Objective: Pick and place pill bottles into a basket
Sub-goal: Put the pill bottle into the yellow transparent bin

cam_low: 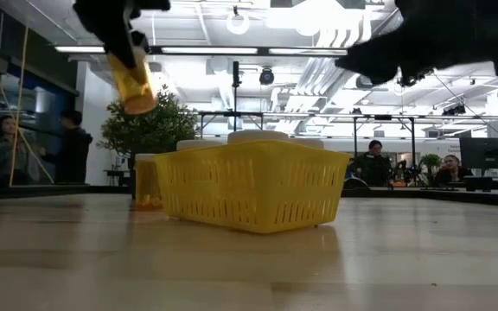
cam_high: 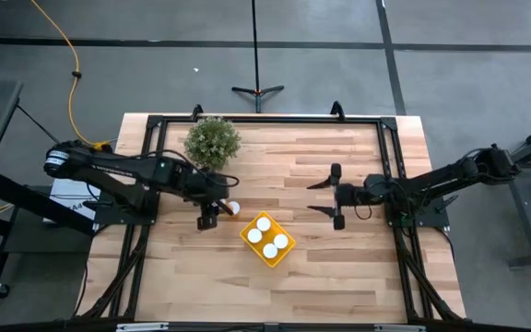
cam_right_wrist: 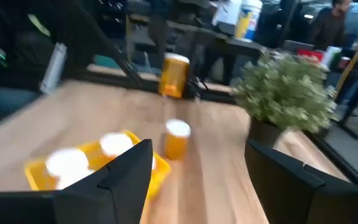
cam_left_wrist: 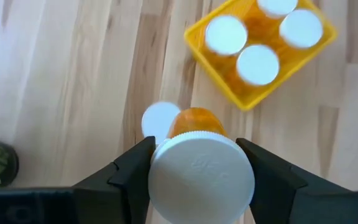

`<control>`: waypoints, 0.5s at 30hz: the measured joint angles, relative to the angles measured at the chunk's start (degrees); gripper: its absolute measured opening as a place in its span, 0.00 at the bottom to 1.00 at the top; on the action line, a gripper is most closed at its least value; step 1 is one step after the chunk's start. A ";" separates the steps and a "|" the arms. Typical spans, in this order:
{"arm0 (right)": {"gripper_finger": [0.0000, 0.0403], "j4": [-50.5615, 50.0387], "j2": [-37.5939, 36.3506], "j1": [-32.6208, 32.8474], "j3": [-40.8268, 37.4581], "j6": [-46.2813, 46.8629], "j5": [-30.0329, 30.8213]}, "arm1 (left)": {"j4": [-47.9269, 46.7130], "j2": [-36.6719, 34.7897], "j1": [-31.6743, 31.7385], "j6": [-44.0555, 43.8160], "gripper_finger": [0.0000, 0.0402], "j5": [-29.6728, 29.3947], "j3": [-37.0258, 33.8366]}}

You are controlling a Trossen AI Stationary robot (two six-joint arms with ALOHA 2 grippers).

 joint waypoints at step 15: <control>0.71 -3.51 30.38 -4.96 28.46 4.04 -11.87 | -0.34 0.02 0.00 1.38 0.60 0.72 1.17</control>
